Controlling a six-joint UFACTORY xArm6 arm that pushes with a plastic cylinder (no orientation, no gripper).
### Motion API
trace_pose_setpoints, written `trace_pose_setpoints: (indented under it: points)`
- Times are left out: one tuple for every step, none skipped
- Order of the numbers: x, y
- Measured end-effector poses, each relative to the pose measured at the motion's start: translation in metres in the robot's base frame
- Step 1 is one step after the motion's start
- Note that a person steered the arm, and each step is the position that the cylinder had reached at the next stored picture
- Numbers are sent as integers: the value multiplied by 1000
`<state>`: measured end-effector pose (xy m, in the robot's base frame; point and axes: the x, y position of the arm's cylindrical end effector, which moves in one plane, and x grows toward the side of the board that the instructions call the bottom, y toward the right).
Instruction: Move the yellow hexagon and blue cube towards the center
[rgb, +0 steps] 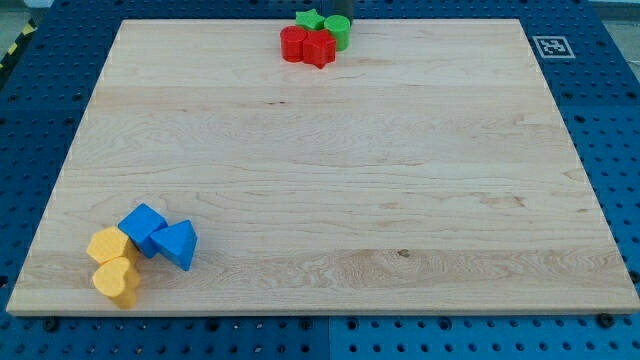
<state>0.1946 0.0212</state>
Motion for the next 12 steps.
trace_pose_setpoints:
  points:
    - [-2, 11]
    - [-2, 49]
    - [-3, 120]
    - [16, 176]
    - [20, 180]
    - [28, 181]
    - [108, 180]
    - [171, 144]
    - [195, 59]
    - [195, -41]
    - [195, -90]
    - [195, -134]
